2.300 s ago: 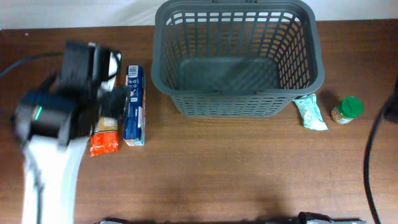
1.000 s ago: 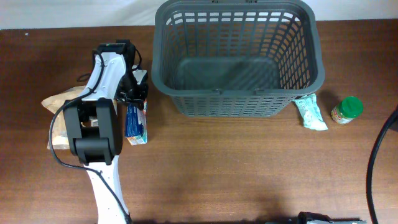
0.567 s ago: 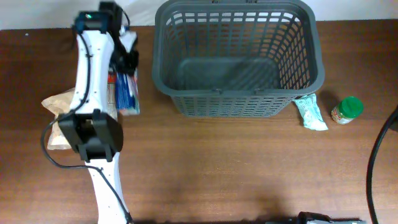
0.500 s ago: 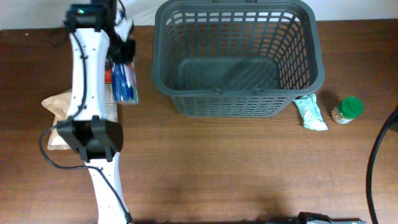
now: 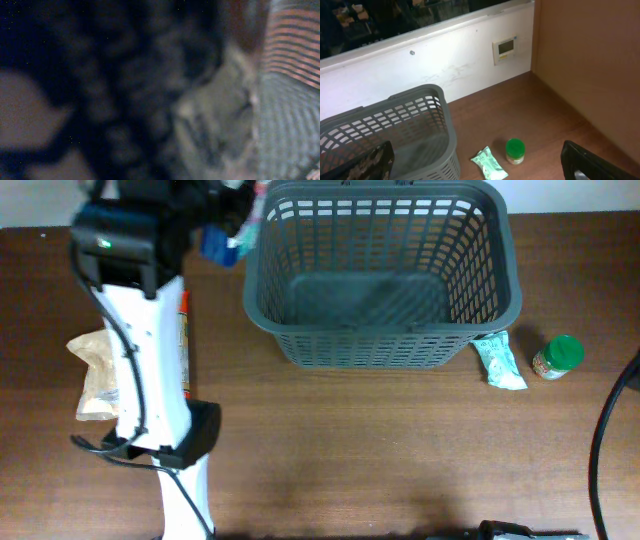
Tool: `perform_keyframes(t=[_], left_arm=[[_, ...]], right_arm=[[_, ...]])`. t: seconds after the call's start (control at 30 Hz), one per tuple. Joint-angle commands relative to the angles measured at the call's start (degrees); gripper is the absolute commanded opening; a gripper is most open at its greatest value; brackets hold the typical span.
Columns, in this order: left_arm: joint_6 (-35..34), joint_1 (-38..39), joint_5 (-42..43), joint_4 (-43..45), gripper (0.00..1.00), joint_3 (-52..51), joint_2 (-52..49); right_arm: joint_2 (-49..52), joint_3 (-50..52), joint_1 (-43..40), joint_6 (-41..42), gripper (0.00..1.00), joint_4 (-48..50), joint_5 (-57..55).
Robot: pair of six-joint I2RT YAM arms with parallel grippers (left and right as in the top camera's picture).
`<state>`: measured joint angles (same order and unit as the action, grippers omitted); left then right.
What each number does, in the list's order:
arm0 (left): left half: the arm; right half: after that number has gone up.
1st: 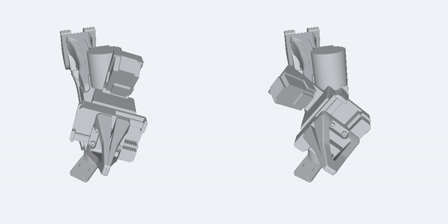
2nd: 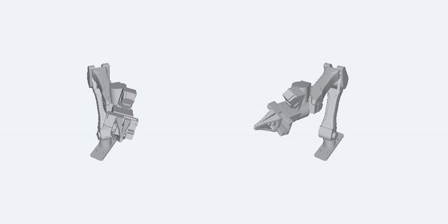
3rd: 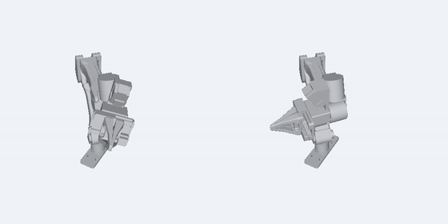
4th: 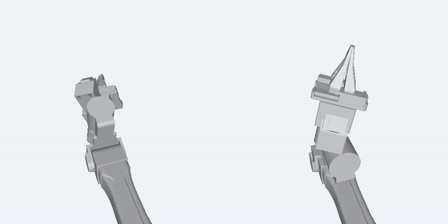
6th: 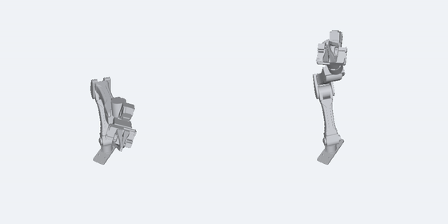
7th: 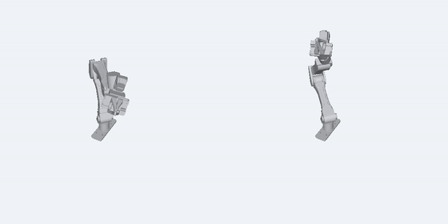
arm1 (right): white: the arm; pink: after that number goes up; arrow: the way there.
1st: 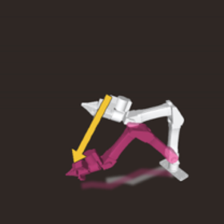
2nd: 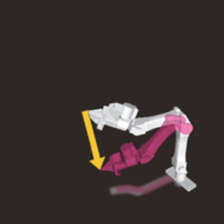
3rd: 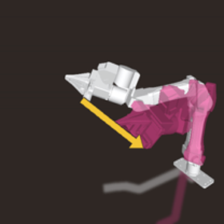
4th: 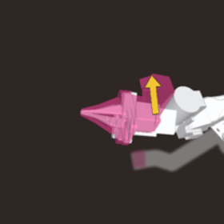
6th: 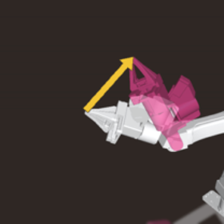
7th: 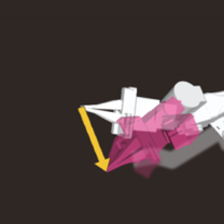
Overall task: Pack container
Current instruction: 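Carry the blue box into the basket and release it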
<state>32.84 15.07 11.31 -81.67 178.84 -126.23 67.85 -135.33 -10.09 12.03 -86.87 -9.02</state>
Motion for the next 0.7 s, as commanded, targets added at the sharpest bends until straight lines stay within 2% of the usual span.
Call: perform_keyframes(t=[0.0, 0.13, 0.2, 0.37, 0.67], left_arm=[[19.3, 6.7, 3.1, 0.5, 0.02, -0.1, 0.7], [34.5, 12.7, 2.1, 0.5, 0.02, -5.2, 0.2], [37.7, 14.1, 0.7, 1.2, 0.02, -9.2, 0.2], [40.3, 14.9, -3.2, 8.1, 0.02, -22.4, 0.1], [40.3, 14.9, -19.0, 28.0, 0.02, -44.5, -2.0]], right_arm=[[0.2, -0.3, -0.5, 0.5, 0.99, 0.0, -0.9], [0.2, -0.3, -0.5, 0.5, 0.99, 0.0, -0.9], [0.2, -0.3, -0.5, 0.5, 0.99, 0.0, -0.9], [0.2, -0.3, -0.5, 0.5, 0.99, 0.0, -0.9], [0.2, -0.3, -0.5, 0.5, 0.99, 0.0, -0.9]])
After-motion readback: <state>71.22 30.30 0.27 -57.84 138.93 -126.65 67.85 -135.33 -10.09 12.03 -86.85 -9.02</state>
